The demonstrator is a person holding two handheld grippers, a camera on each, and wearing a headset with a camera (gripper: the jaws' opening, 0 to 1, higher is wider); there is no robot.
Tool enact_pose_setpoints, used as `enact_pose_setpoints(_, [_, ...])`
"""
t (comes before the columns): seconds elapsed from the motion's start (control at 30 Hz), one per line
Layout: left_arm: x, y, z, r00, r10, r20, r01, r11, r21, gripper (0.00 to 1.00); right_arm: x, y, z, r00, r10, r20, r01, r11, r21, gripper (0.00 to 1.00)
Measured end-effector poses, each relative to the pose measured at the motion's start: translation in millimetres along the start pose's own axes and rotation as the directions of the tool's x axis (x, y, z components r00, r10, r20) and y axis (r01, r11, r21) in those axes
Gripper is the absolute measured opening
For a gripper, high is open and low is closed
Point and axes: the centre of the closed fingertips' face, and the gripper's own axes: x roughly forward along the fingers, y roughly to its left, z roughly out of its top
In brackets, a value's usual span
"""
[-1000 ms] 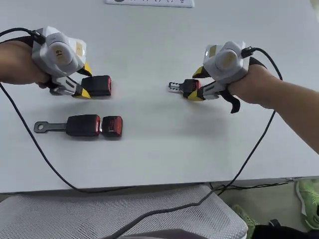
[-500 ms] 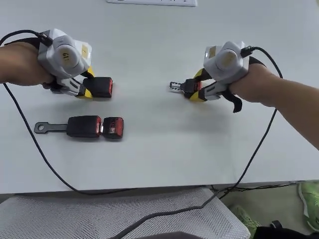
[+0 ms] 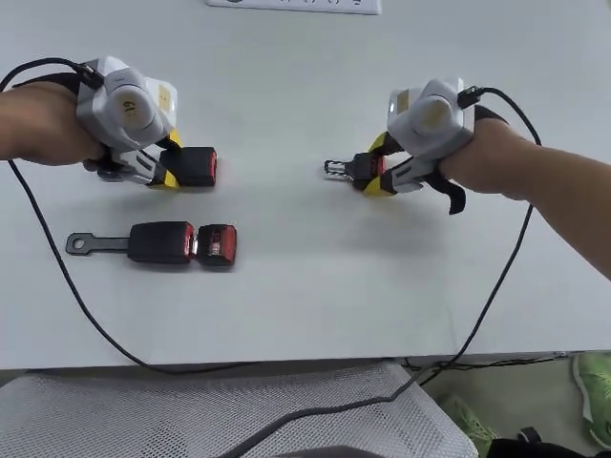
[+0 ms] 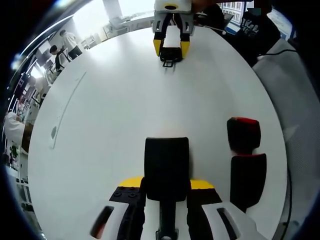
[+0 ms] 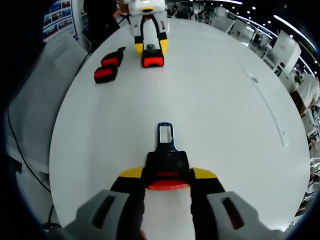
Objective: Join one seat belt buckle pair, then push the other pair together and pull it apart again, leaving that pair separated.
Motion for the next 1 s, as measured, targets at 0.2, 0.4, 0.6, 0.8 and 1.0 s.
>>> enact_pose_setpoints(0.2, [0.1, -1.5, 0.5, 1.0000, 0.000, -0.010, 0.000, 1.000, 0.000, 0.32, 10.6, 4.0, 17.9, 0.9997, -0.006, 0.024, 0.006, 1.000, 0.001, 0.35])
enact_pose_setpoints(0.4, [0.4, -3.0, 0.7, 0.9998, -0.003, -0.018, 0.003, 1.000, 0.007, 0.32, 23.1, 10.3, 42.8, 0.9986, -0.004, 0.053, 0.004, 1.000, -0.009, 0.35])
enact_pose_setpoints(0.6, [0.3, -3.9, 0.6, 1.0000, 0.003, -0.006, -0.003, 1.000, 0.002, 0.32, 35.1, 15.1, 67.0, 0.9964, 0.002, 0.085, -0.001, 1.000, -0.006, 0.35])
enact_pose_setpoints(0.8, [0.4, -4.1, 0.4, 1.0000, 0.005, -0.002, -0.005, 1.000, 0.004, 0.32, 45.0, 24.0, 93.4, 0.9936, 0.013, 0.112, -0.011, 1.000, -0.018, 0.35])
enact_pose_setpoints(1.0, [0.7, -3.9, -0.2, 1.0000, 0.004, -0.004, -0.004, 1.000, 0.006, 0.32, 52.6, 24.9, 112.9, 0.9909, 0.009, 0.134, -0.007, 1.000, -0.018, 0.35])
